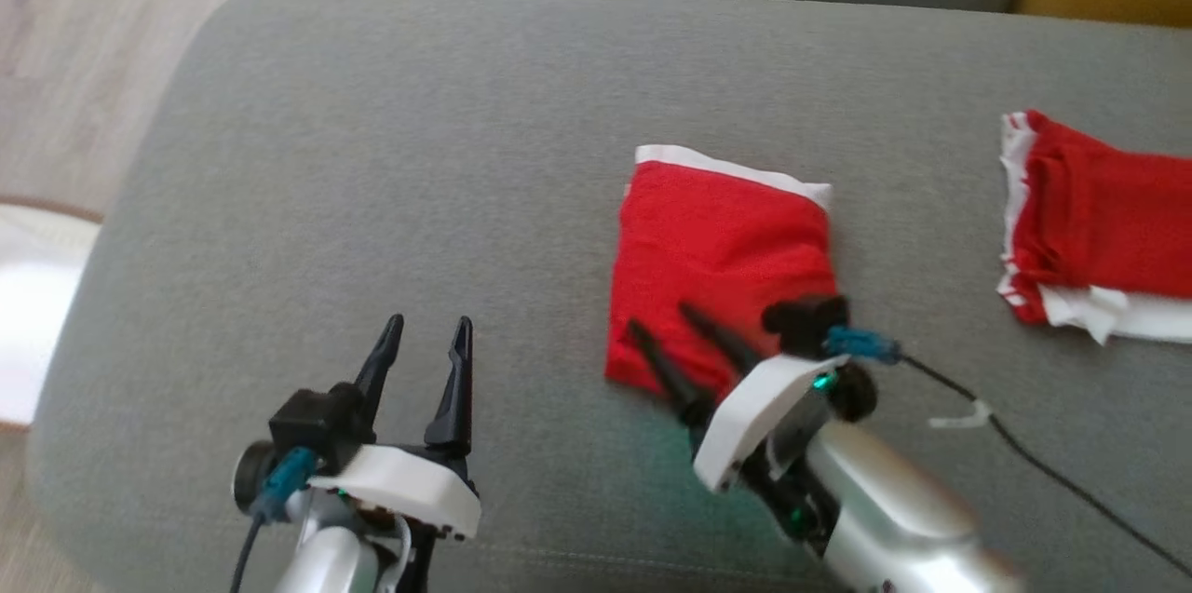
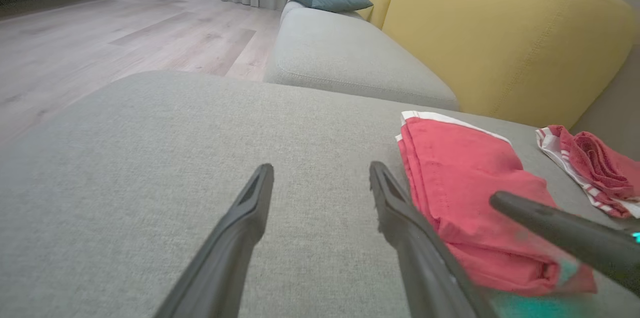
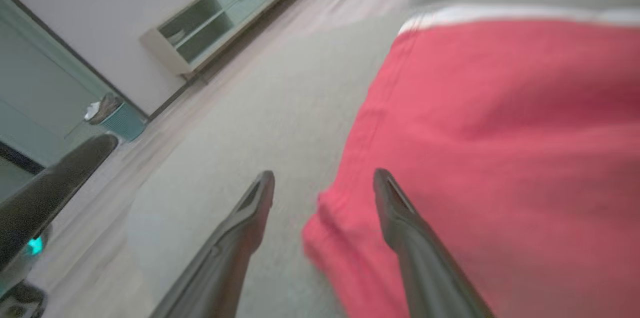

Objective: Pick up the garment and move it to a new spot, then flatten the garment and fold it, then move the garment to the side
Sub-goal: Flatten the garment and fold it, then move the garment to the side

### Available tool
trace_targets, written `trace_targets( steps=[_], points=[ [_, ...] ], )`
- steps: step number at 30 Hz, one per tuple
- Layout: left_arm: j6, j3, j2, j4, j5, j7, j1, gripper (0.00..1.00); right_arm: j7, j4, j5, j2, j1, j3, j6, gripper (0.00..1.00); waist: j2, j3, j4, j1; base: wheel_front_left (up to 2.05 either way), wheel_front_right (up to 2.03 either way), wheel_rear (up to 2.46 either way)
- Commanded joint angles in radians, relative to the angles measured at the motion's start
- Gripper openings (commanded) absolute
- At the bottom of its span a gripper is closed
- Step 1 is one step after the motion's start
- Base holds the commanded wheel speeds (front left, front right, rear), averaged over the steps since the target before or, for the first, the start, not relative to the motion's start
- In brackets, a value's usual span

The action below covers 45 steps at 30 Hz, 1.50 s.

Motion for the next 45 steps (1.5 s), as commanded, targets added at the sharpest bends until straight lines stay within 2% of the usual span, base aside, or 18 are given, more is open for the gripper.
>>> trace_targets(
  steps=[1,7,8,12,16,20,28,45],
  points=[
    [-0.003,0.041,0.005,-0.039,0.01,-0.008,-0.046,1.0,-0.024,-0.03,-0.022,0.014,-0.047,-0.006,-0.001,1.0,0.0,-0.002,-0.019,0.0,0.0,0.0,0.0],
    [-0.01,0.08,0.005,-0.098,0.002,-0.008,-0.061,1.0,-0.16,-0.034,-0.276,-0.022,-0.074,-0.183,-0.001,1.0,0.0,0.0,-0.077,0.0,0.0,0.0,0.0],
    [-0.011,0.09,0.005,-0.12,-0.002,-0.008,-0.067,1.0,-0.175,-0.062,-0.37,-0.033,-0.056,-0.275,-0.001,1.0,0.0,0.002,-0.095,0.0,0.0,0.0,0.0],
    [-0.011,0.1,0.005,-0.149,-0.003,-0.008,-0.076,1.0,-0.183,-0.164,-0.523,-0.028,0.025,-0.455,-0.001,1.0,0.0,0.005,-0.124,0.0,0.0,0.0,0.0],
    [-0.007,0.107,0.005,-0.168,-0.004,-0.008,-0.079,1.0,-0.183,-0.291,-0.626,-0.007,0.125,-0.591,-0.001,1.0,0.0,0.005,-0.146,0.0,0.0,0.0,0.0],
    [-0.002,0.116,0.005,-0.178,-0.003,-0.008,-0.072,1.0,-0.184,-0.39,-0.681,0.009,0.205,-0.673,-0.001,1.0,0.0,0.003,-0.163,0.0,0.0,0.0,0.0],
    [0.002,0.119,0.005,-0.178,-0.005,-0.008,-0.038,1.0,-0.184,-0.46,-0.674,0.013,0.288,-0.686,-0.001,1.0,0.0,0.0,-0.181,0.0,0.0,0.0,0.0],
    [-0.001,0.104,0.005,-0.165,-0.001,-0.008,-0.042,1.0,-0.184,-0.456,-0.66,0.014,0.291,-0.69,-0.001,1.0,0.0,0.017,-0.16,0.0,0.0,0.0,0.0]
  ],
)
